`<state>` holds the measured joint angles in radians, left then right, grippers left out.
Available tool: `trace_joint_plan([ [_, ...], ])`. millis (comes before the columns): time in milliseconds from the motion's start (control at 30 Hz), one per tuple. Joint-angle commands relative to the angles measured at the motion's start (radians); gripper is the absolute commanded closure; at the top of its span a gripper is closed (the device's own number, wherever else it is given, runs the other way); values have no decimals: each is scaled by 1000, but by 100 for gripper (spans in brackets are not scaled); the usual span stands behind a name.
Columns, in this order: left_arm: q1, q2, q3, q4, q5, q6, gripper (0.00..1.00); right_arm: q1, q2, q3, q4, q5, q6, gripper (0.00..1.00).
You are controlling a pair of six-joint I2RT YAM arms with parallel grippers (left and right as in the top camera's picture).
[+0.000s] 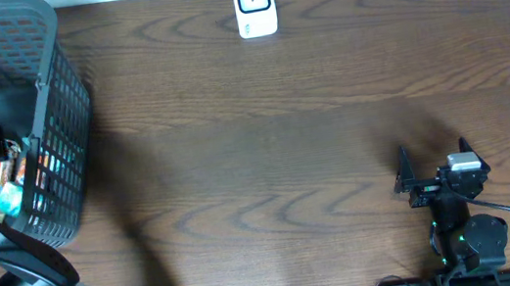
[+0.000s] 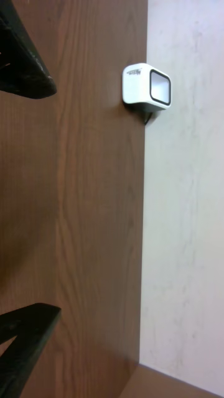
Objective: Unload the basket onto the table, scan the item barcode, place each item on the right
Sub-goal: 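Reach into the basket and grasp the yellow chip bag with left gripper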
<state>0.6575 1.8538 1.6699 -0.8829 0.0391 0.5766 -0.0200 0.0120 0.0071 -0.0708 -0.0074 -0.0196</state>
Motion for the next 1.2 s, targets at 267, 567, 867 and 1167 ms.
trace_joint_plan([
  [267,13,154,-43,34,-234,85,2,6,-5,-2,-5,1,-12,1],
  [567,35,179,-43,93,-223,76,2,6,-5,-2,-5,1,-11,1],
  [867,44,272,-44,54,-132,46,42,6,-5,-2,-5,1,-12,1],
  [1167,36,92,-23,78,-77,-96,92,6,-5,-2,-5,1,-12,1],
])
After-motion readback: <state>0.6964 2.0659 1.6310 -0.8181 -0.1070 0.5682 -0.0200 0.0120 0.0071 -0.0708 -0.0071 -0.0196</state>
